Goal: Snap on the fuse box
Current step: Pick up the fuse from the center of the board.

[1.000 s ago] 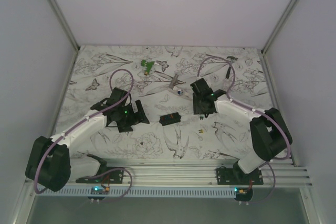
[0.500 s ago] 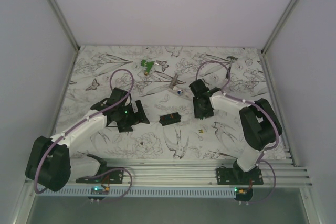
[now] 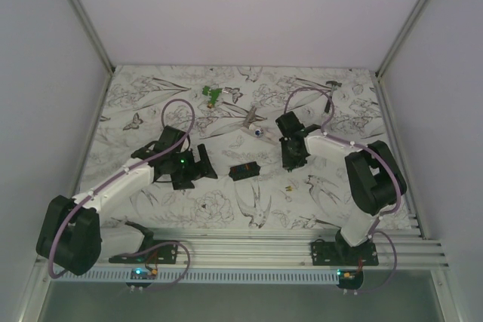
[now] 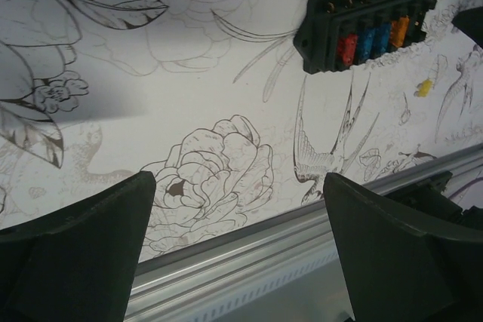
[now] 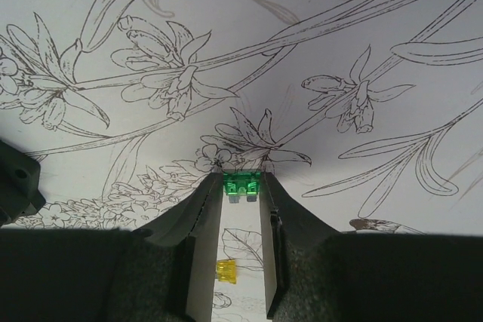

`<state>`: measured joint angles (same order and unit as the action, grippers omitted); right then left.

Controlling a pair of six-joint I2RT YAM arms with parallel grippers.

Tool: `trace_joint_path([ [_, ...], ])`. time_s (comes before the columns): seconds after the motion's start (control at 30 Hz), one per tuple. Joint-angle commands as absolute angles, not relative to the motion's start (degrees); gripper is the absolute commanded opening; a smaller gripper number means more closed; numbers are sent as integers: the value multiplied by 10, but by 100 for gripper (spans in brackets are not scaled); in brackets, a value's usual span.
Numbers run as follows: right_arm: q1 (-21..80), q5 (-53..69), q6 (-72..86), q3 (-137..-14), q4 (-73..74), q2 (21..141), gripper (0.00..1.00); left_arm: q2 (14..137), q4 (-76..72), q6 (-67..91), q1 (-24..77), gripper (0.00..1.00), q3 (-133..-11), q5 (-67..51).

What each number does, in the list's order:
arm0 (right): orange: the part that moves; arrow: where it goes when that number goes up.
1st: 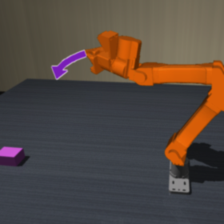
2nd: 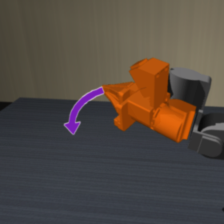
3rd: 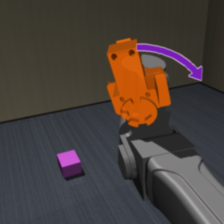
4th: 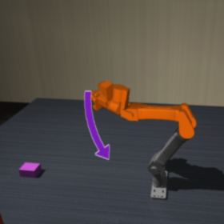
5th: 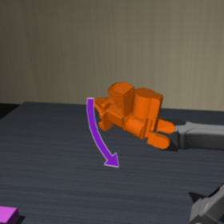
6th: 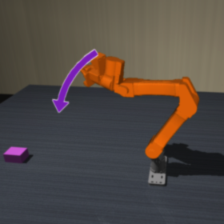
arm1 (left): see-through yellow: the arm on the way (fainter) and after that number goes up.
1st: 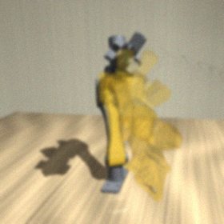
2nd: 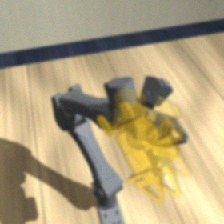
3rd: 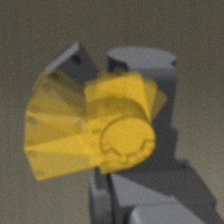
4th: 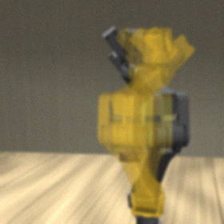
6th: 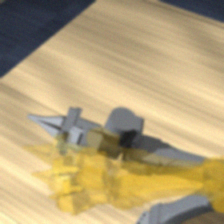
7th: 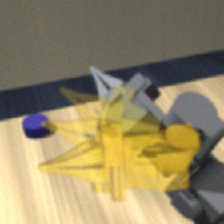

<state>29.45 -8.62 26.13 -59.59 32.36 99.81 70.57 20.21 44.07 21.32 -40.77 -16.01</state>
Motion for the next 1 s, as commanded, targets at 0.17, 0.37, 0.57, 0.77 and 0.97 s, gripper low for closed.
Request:
trace_joint_path([
  [0.17,291,-68,286,-558,277,940,24,690,148,446,268,95,-412,-170],
  [0.37,314,-42,327,-537,246,874,23,669,87,468,316,94,-411,-134],
  [0.57,350,-21,419,-504,166,803,24,654,-4,489,357,93,-398,-85],
  [0.77,384,-22,494,-490,95,753,24,671,-62,479,394,83,-417,-41],
  [0.97,417,-23,532,-494,66,737,25,697,-111,460,415,61,-432,-24],
])
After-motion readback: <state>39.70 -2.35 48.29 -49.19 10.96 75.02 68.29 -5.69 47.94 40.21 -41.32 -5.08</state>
